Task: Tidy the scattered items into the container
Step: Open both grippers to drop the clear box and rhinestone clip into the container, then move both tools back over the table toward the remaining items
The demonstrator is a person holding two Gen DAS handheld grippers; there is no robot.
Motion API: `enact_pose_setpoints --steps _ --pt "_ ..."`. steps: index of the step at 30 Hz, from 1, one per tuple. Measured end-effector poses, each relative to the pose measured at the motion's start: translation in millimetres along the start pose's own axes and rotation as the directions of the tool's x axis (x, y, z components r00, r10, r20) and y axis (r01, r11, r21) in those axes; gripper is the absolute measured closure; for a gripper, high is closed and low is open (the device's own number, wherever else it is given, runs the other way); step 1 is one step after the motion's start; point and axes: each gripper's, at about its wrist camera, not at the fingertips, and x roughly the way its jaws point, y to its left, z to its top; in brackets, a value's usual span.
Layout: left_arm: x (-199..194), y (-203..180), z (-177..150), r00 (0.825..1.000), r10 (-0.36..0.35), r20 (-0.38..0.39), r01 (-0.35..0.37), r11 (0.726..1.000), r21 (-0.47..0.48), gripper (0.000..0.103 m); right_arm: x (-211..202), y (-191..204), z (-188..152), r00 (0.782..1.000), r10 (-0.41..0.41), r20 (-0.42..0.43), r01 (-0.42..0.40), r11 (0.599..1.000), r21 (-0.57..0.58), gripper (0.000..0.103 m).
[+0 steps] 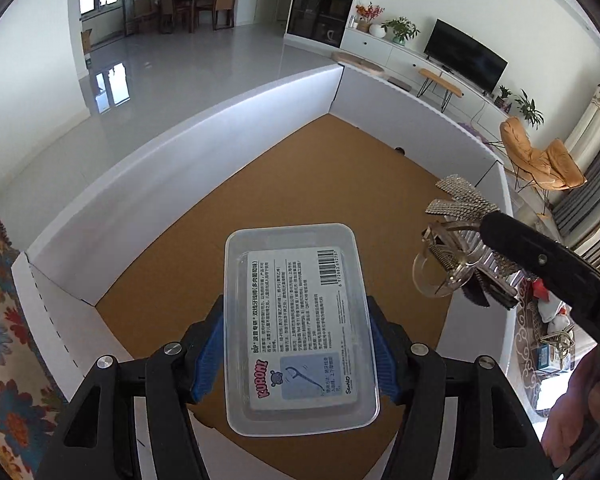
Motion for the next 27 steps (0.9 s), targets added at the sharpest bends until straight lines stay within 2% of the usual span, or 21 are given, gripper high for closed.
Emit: enact_pose_setpoints --steps 2,4,5,6,7,10,14,16,18,20,22,25,27 --pt "11.3 4.4 1.2 0.998 0.041 -0.038 -0.041 0.999 0.003 0.04 33.0 -7.7 -4.2 0.996 0.001 -0.088 0.002 0.999 0.032 0.081" --pt "15.6 8.6 -0.5 0.997 0.061 -0.051 -0.062 0.998 -0.007 0.04 51.2 -14.5 -7.1 0.991 0.003 -0.134 0.007 0.997 0.07 0.077" --pt "15.2 9.0 -3.2 0.997 0.066 -0.051 -0.066 0.998 -0.014 0.037 53.7 -16.5 -10.4 0.99 0.021 -0.137 -0.008 0.996 0.093 0.072" --pt "14.5 11.9 -3.4 0.996 0.074 -0.047 -0.075 0.997 -0.02 0.033 52.6 -18.4 -10.8 0.991 0.041 -0.13 -0.027 0.994 0.109 0.058" --pt "11.3 12.3 -5.9 0.996 0.08 -0.036 -0.081 0.996 -0.023 0.03 47.9 -18.8 -11.4 0.992 0.052 -0.115 -0.039 0.993 0.115 0.052" --pt "-2.5 9.0 -9.7 0.994 0.113 0.001 -0.113 0.993 -0.023 0.029 20.4 -13.8 -12.2 0.997 0.051 -0.057 -0.045 0.994 0.098 0.052" --pt "-37.6 -7.7 -18.7 0.99 0.104 0.096 -0.103 0.995 -0.007 0.029 -35.0 -15.7 -29.1 0.999 0.019 0.04 -0.022 0.997 0.073 0.052" --pt "-60.0 -28.6 -28.4 0.985 0.076 0.154 -0.081 0.996 0.028 0.029 -68.2 -21.6 -50.9 0.996 -0.024 0.088 0.018 0.998 0.064 0.052" --pt "-80.2 -53.5 -44.0 0.98 0.015 0.2 -0.029 0.997 0.072 0.028 -101.4 -33.4 -84.1 0.987 -0.093 0.13 0.085 0.994 0.062 0.052" --pt "-91.2 -85.6 -65.0 0.973 -0.062 0.221 0.035 0.992 0.121 0.014 -133.8 -51.6 -123.4 0.969 -0.194 0.154 0.183 0.98 0.083 0.052" --pt "-98.2 -120.5 -91.2 0.966 -0.141 0.216 0.104 0.98 0.172 0.004 -165.7 -77.0 -164.8 0.941 -0.302 0.154 0.281 0.948 0.147 0.052" --pt "-83.8 -175.3 -131.7 0.958 -0.246 0.149 0.208 0.95 0.233 0.003 -214.5 -120.7 -227.1 0.887 -0.445 0.12 0.4 0.872 0.282 0.052" --pt "-65.1 -214.3 -158.7 0.958 -0.279 0.07 0.253 0.933 0.255 0.003 -244.3 -148.9 -266.5 0.843 -0.532 0.079 0.471 0.801 0.37 0.052"
